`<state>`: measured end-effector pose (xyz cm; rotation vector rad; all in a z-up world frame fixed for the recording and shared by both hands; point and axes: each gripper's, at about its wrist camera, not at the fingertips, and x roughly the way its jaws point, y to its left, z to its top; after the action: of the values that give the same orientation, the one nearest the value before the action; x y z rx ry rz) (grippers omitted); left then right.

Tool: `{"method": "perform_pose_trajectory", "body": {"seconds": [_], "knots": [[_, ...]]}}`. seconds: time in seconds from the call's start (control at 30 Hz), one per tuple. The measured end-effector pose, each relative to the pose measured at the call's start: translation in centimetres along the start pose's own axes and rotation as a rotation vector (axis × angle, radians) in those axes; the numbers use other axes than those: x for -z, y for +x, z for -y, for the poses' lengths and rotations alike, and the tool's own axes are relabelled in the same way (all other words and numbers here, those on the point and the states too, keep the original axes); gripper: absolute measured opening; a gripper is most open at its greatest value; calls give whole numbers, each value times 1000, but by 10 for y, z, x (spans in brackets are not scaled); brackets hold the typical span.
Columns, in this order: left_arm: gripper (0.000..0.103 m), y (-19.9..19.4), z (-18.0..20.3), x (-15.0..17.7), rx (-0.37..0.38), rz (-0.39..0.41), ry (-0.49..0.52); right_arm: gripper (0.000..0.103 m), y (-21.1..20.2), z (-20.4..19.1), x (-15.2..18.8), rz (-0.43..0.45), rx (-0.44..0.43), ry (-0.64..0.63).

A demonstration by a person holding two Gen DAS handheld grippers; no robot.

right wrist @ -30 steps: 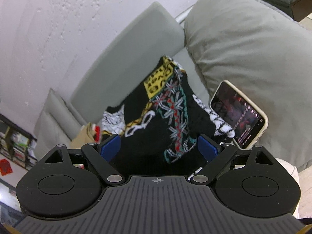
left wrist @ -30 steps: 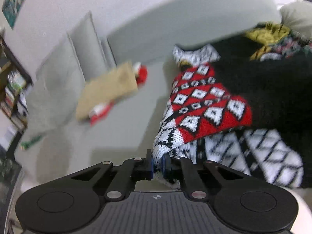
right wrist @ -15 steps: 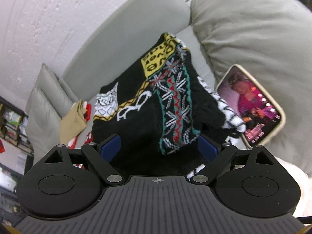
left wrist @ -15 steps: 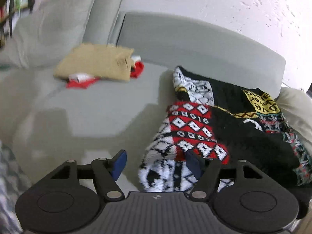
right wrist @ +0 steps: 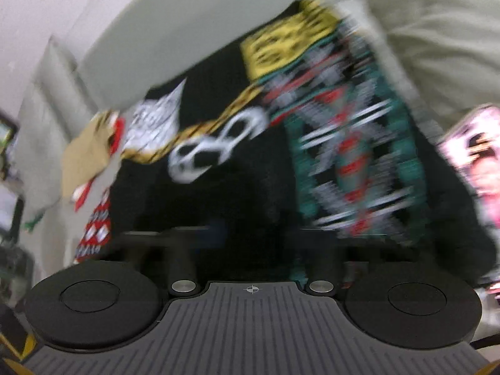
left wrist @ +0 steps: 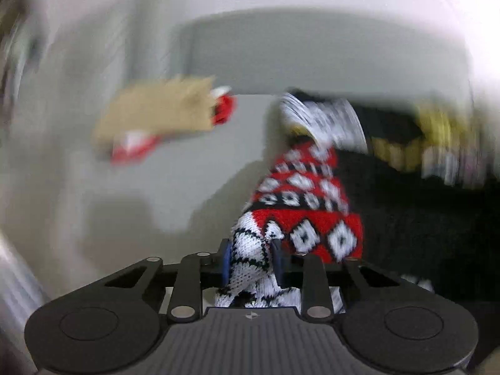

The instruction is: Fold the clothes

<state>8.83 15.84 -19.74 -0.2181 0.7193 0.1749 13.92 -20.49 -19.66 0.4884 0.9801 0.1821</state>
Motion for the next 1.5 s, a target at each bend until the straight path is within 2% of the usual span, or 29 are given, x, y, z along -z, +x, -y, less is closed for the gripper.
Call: {"method": "perform_pose_trajectory", "body": {"seconds": [0.07, 0.1, 0.17, 0.27, 0.33, 0.37, 0.43, 0.53, 0.57, 0.6, 0.67, 0.77, 0.87, 0.93, 1.0, 1.03, 1.1, 1.13, 1.17, 1.23, 1.27, 1.3, 1.33, 1.37, 1.4, 1.43, 1.5], "knots": [[19, -4, -48, 2, 125, 24, -357, 6, -21, -35, -1, 95, -77, -97], [16, -5, -63, 6, 147, 31, -463, 6, -34, -51, -3, 145, -131, -128], [15, -8, -76, 10, 134, 26, -518, 6, -58, -82, -8, 234, -234, -176], [8, -13, -93, 15, 104, 18, -575, 6, -84, -117, -20, 276, -386, -175], [18, -18, -93, 16, 42, 6, -503, 6, -97, -130, -23, 278, -453, -160], [31, -24, -91, 16, 23, 7, -458, 6, -100, -133, -21, 275, -457, -160], [37, -44, -79, 16, -1, 63, -316, 6, -103, -138, -18, 266, -456, -161], [59, -86, -31, 23, 27, 235, 53, 6, -108, -145, -13, 253, -454, -164], [72, -96, -12, 26, 30, 291, 171, 6, -110, -144, -10, 248, -454, -163], [79, -103, 9, 29, 18, 342, 284, 6, -109, -142, -8, 238, -451, -151], [79, -116, 50, 33, -4, 437, 497, 6, -107, -139, -5, 223, -448, -130], [80, -118, 101, 34, -21, 505, 682, 6, -103, -137, -4, 206, -441, -119], [80, -101, 138, 32, -95, 518, 822, 6, -103, -140, -6, 206, -441, -132], [79, -90, 152, 27, -96, 474, 853, 6, -107, -142, -6, 210, -443, -129], [62, -84, 158, 20, -100, 434, 871, 6, -107, -143, -5, 206, -441, -127], [59, -81, 161, 17, -107, 417, 878, 6, -107, -143, -4, 205, -441, -128], [30, -79, 163, 13, -103, 388, 888, 6, -109, -143, -4, 204, -444, -131], [28, -81, 163, 13, -101, 377, 890, 6, -110, -142, -5, 204, -447, -130], [23, -82, 162, 11, -95, 369, 881, 6, -111, -141, -5, 204, -450, -129], [19, -82, 152, 0, -73, 355, 816, 7, -112, -139, -7, 197, -453, -128], [18, -82, 141, -12, -71, 352, 753, 15, -112, -138, -8, 184, -462, -127], [18, -86, 125, -25, -77, 355, 680, 19, -114, -135, -9, 171, -474, -119], [18, -90, 108, -37, -84, 358, 607, 33, -118, -130, -10, 161, -479, -94], [18, -93, 89, -49, -85, 359, 525, 63, -124, -123, -12, 152, -486, -72], [18, -95, 67, -63, -78, 357, 428, 74, -134, -113, -11, 168, -484, -54], [18, -97, 41, -77, -64, 350, 319, 79, -144, -103, -10, 188, -482, -37], [18, -97, -17, -100, -18, 335, 69, 78, -167, -80, -5, 255, -463, -35]]}}
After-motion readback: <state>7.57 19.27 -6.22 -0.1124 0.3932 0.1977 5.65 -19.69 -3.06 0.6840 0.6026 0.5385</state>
